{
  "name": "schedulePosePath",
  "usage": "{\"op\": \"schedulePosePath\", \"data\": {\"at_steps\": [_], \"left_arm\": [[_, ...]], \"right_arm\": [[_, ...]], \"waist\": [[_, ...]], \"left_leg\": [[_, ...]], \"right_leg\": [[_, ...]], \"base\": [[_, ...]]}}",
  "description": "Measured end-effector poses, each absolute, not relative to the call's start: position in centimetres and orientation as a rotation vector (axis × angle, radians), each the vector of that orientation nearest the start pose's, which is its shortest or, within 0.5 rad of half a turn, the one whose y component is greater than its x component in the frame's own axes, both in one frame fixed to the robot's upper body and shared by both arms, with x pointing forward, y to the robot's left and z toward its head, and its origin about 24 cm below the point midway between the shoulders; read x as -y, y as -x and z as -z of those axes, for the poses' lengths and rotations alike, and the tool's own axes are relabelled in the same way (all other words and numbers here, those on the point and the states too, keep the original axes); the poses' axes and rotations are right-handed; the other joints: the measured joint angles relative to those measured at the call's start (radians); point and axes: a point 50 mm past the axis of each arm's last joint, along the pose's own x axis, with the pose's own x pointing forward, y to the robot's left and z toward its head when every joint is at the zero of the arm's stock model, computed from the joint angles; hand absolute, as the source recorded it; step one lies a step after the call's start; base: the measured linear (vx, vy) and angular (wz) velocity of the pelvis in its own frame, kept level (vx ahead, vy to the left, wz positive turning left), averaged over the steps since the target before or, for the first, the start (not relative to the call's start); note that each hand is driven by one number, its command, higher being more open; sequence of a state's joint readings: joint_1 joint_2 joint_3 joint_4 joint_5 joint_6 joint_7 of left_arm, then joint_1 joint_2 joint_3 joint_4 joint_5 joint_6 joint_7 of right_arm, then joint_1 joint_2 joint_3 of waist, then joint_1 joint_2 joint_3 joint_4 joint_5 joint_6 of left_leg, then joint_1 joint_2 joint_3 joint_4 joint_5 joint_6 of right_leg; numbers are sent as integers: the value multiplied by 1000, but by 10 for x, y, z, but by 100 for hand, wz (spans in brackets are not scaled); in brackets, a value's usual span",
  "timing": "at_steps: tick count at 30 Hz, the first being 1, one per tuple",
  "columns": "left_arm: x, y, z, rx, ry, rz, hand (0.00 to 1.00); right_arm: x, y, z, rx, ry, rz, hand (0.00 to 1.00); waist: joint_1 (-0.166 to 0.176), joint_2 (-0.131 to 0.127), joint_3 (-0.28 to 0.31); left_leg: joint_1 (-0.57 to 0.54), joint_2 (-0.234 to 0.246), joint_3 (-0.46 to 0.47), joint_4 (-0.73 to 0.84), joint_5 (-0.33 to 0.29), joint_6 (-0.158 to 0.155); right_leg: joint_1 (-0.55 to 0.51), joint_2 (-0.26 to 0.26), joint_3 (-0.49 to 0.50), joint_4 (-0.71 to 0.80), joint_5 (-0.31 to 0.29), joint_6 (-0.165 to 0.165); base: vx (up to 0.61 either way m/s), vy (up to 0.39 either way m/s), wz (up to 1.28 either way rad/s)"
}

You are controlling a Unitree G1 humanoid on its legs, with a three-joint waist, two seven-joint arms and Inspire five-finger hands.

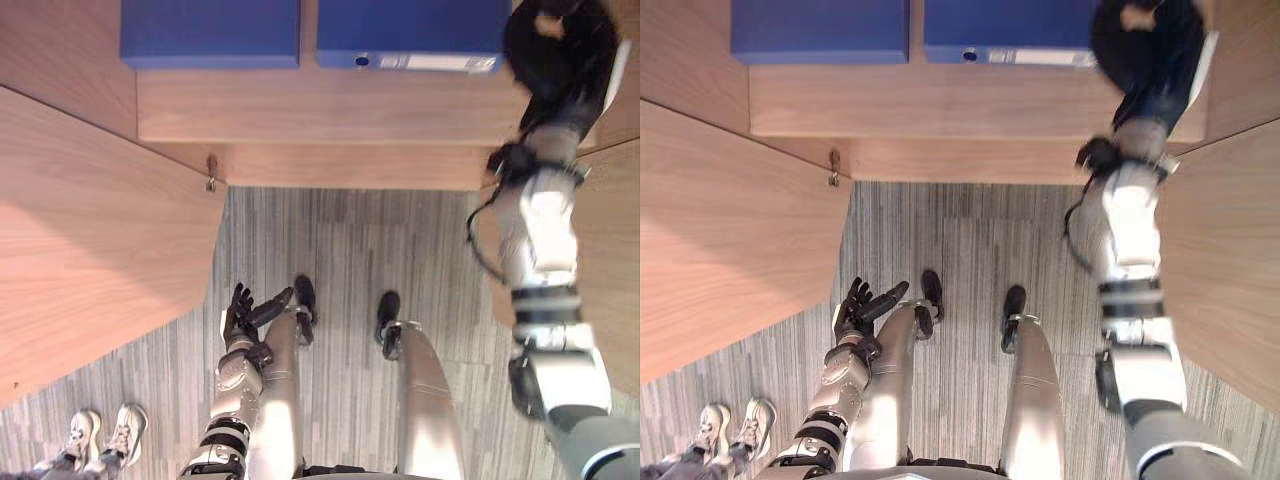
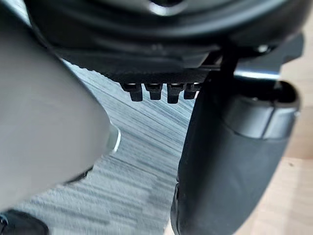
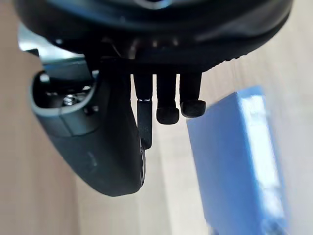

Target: Walk over to the cabinet, pick up the folder, carry it to the office cabinet, place the folder inside the office cabinet, then close the office cabinet door

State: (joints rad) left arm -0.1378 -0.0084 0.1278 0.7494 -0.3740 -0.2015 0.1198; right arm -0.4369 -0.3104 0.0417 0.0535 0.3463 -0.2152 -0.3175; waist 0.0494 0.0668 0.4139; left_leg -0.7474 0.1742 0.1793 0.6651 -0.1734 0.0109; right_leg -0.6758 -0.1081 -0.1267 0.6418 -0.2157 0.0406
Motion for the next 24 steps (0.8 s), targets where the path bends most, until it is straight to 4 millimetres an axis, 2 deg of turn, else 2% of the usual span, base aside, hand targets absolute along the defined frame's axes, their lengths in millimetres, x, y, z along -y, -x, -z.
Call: {"op": "schedulePosePath", "data": {"at_steps": [2, 4, 5, 6, 8, 9, 11, 12, 15, 17, 20, 23, 24], "left_arm": [[-176, -226, 82, -452, 346, -349, 100], [-179, -209, 94, -512, 311, -348, 100], [-180, -205, 98, -534, 295, -349, 100], [-184, -196, 106, -583, 270, -350, 100], [-191, -179, 120, -679, 212, -337, 100], [-191, -177, 122, -689, 207, -337, 100], [-195, -163, 130, -750, 182, -339, 100], [-196, -159, 132, -766, 173, -338, 100], [-200, -136, 140, -830, 144, -347, 100], [-203, -127, 144, -865, 121, -348, 100], [-204, -120, 148, -902, 85, -322, 100], [-204, -116, 150, -929, 70, -309, 100], [-202, -113, 152, -944, 65, -299, 100]], "right_arm": [[168, -301, -134, 427, -122, 111, 100], [152, -273, -63, 184, -96, 80, 100], [150, -266, -46, 120, -80, 75, 100], [148, -253, -14, -8, -57, 73, 100], [155, -230, 38, -240, 6, 101, 100], [157, -227, 44, -267, 11, 109, 100], [172, -201, 80, -455, 32, 182, 100], [177, -194, 88, -496, 30, 205, 100], [199, -153, 118, -687, 15, 323, 100], [207, -133, 128, -753, -4, 382, 100], [219, -109, 134, -799, -92, 520, 100], [230, -102, 134, -789, -174, 628, 100], [240, -98, 132, -774, -205, 699, 100]], "waist": [[-11, -10, -5], [-17, -34, -28], [-21, -40, -44], [-31, -53, -75], [-54, -76, -126], [-56, -77, -130], [-68, -83, -151], [-69, -83, -160], [-80, -83, -219], [-96, -82, -254], [-107, -83, -283], [-123, -85, -286], [-125, -85, -289]], "left_leg": [[68, 0, 12, -29, -1, -2], [181, -2, 30, -94, 4, -9], [203, -3, 32, -115, 7, -13], [245, -11, 33, -168, 25, -20], [328, -26, 60, -281, 68, -19], [339, -27, 64, -293, 71, -19], [430, -40, 109, -370, 86, -14], [452, -44, 121, -388, 88, -13], [566, -66, 181, -480, 97, -13], [606, -76, 196, -515, 105, -15], [674, -88, 246, -569, 117, -18], [711, -91, 284, -589, 120, -21], [727, -93, 311, -596, 119, -22]], "right_leg": [[62, 3, 5, -29, 0, 0], [165, 12, 11, -95, 9, 2], [188, 16, 11, -120, 16, 3], [232, 21, 11, -183, 40, 5], [315, 29, 24, -316, 97, 12], [326, 30, 28, -332, 105, 12], [410, 33, 65, -438, 153, 27], [427, 33, 74, -461, 162, 29], [509, 31, 125, -547, 197, 43], [537, 29, 141, -571, 204, 44], [564, 34, 192, -596, 220, 44], [571, 38, 236, -609, 235, 43], [571, 40, 266, -617, 246, 46]], "base": [[24, -13, -14], [78, -40, -12], [110, -33, -10], [139, -18, -6], [167, 1, -16], [171, 36, -32], [156, 67, -42], [122, 64, -50], [109, 52, -46], [66, 35, -32], [5, 37, -43], [-51, 26, -51], [-78, 26, -64]]}}
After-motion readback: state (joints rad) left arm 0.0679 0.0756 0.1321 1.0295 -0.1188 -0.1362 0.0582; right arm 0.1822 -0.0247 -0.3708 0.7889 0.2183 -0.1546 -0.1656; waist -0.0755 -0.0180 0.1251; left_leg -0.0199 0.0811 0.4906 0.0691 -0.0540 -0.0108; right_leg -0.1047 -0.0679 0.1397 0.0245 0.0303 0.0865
